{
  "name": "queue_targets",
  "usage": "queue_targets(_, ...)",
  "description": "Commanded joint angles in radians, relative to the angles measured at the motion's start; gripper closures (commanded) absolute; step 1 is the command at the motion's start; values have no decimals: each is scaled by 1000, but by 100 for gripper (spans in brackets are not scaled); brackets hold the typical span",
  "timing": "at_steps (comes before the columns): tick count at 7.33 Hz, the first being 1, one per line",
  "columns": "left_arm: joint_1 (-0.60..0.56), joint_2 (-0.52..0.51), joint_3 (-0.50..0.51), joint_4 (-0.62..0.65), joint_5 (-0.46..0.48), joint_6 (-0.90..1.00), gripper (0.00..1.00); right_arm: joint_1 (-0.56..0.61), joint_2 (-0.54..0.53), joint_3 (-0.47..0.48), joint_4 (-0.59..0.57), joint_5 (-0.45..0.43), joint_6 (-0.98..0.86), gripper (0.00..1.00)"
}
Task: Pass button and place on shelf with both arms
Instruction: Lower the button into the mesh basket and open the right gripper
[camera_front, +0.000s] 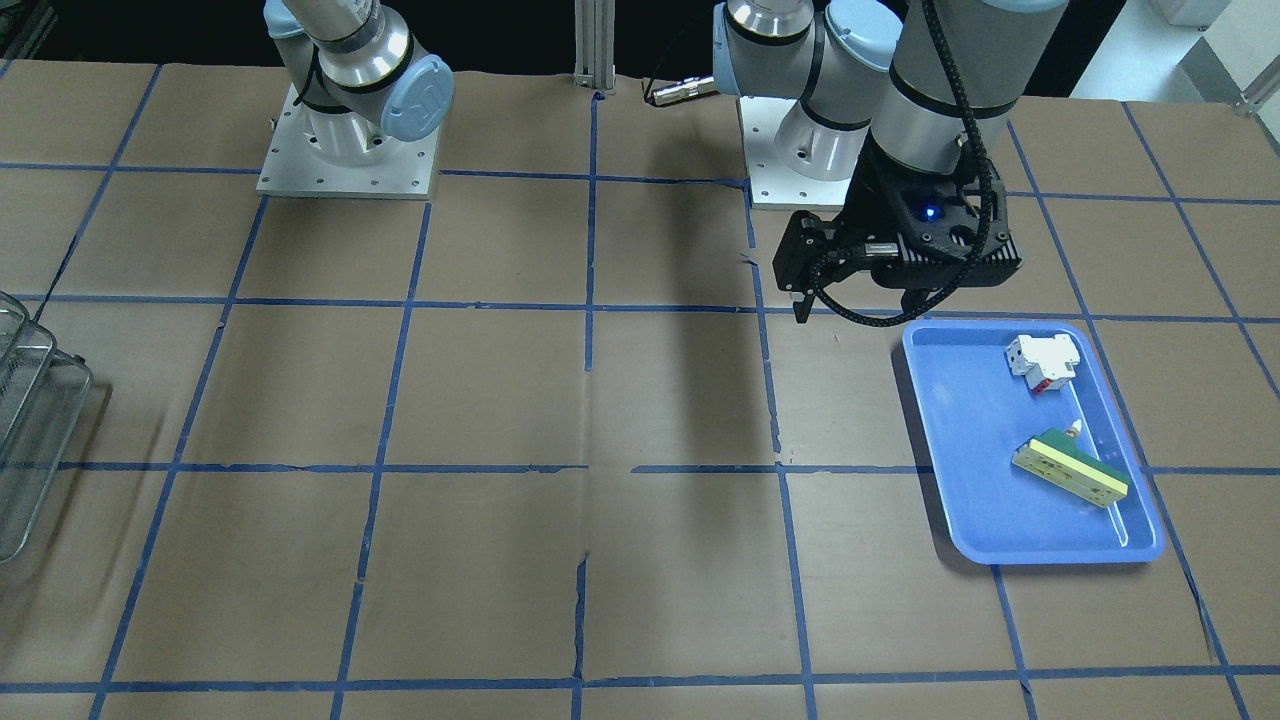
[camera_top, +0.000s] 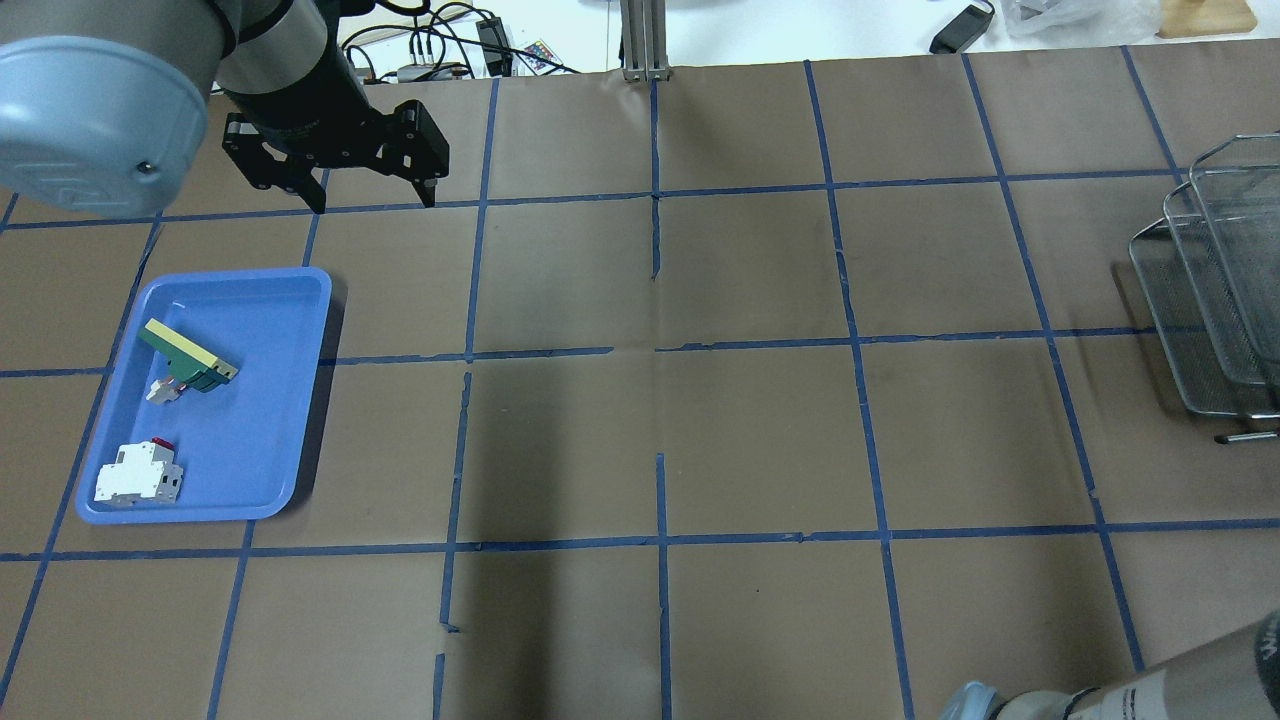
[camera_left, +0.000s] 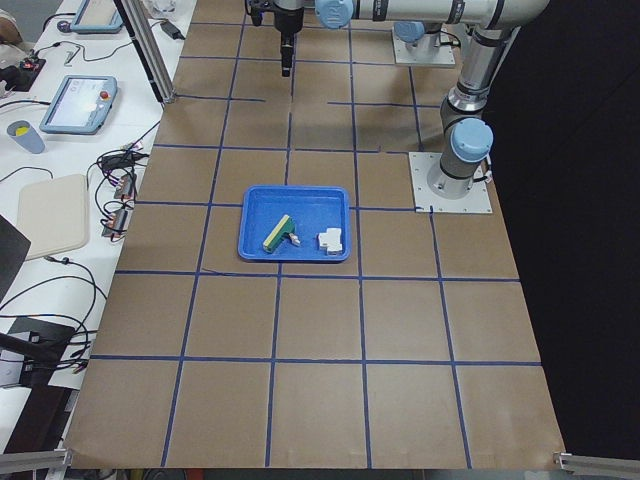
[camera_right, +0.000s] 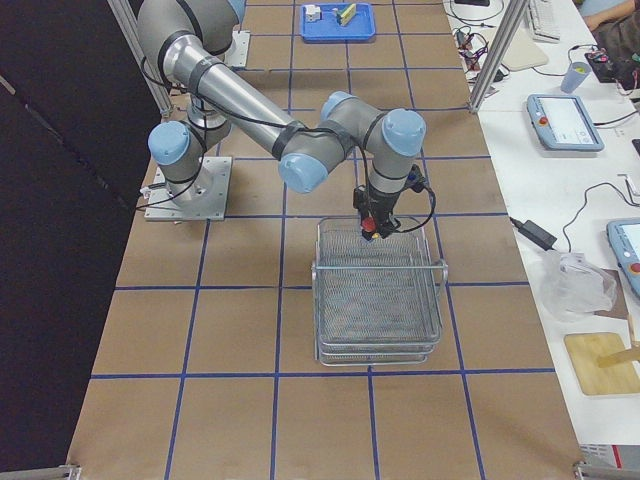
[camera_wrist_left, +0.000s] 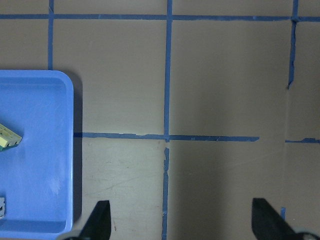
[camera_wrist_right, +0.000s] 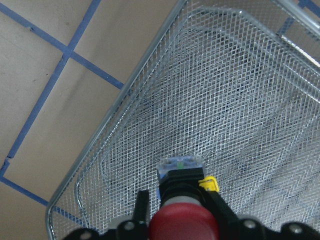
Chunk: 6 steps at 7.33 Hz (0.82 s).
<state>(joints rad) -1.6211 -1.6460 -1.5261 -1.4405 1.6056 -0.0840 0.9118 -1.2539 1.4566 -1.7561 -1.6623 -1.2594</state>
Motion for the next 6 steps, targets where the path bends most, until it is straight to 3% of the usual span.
queue_targets(1, 1, 0, 0, 0, 0, 7, 0, -1, -1, 1, 3, 6, 5, 9)
queue_targets(2, 0, 0, 0, 3, 0, 4, 0, -1, -15, -1, 12, 9, 35, 0)
queue_targets(4, 0, 5, 0, 3, 0, 4, 0, 18, -89, 2, 56, 13, 119, 0)
queue_targets(6, 0, 5, 0, 3, 0, 3, 0, 111, -201, 8, 240, 56, 402, 0)
